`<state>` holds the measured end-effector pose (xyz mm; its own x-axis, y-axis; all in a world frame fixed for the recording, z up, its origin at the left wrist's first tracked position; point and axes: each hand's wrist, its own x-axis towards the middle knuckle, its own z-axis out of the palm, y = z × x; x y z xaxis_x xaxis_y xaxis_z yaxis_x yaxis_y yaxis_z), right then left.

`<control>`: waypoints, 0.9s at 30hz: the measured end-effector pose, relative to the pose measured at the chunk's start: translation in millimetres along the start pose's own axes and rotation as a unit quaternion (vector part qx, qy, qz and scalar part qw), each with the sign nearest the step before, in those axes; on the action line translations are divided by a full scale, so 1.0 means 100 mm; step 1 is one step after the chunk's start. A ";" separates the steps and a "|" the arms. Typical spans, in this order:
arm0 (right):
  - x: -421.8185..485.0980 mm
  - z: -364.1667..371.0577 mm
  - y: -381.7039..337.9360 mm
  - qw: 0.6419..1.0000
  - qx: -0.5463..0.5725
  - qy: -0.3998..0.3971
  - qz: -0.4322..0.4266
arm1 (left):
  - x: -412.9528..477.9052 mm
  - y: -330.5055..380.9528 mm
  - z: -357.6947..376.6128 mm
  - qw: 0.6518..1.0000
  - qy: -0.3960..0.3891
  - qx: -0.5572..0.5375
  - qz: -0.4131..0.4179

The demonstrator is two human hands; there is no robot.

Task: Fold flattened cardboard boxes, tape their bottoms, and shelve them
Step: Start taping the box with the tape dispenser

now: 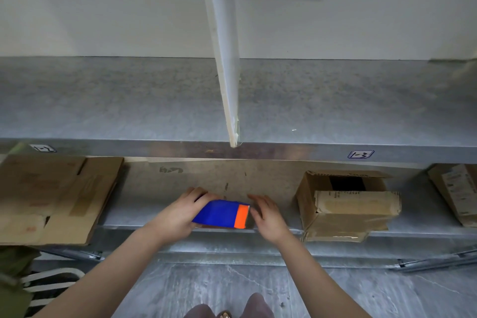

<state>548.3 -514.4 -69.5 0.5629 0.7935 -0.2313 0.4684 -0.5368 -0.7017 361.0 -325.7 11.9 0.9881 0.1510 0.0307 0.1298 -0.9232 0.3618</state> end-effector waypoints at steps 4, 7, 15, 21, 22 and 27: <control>0.04 -0.04 -0.15 0.998 0.036 -0.025 -0.053 | -0.04 0.00 -0.15 1.000 0.021 -0.009 0.014; 0.07 -0.04 -0.26 0.995 0.065 -0.053 -0.044 | -0.06 0.01 -0.25 0.999 0.041 -0.019 0.017; -0.20 -0.33 -0.52 0.987 0.138 0.045 0.064 | -0.11 0.12 -0.40 0.997 0.063 -0.037 0.012; -0.55 -0.96 -0.74 0.990 0.021 0.136 0.016 | 0.02 0.27 -0.57 0.996 0.055 -0.071 0.013; -0.61 -1.02 -0.72 0.988 -0.003 0.153 0.008 | 0.05 0.32 -0.61 0.996 0.054 -0.074 0.023; -0.88 -1.38 -0.65 0.966 -0.097 0.241 -0.009 | 0.30 0.63 -0.73 0.993 0.056 -0.087 0.053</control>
<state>562.3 -589.4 89.8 0.7832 0.6025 0.1535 0.5735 -0.6048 -0.5525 392.7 -353.8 104.2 0.9788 0.1038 0.1764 0.0001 -0.8622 0.5066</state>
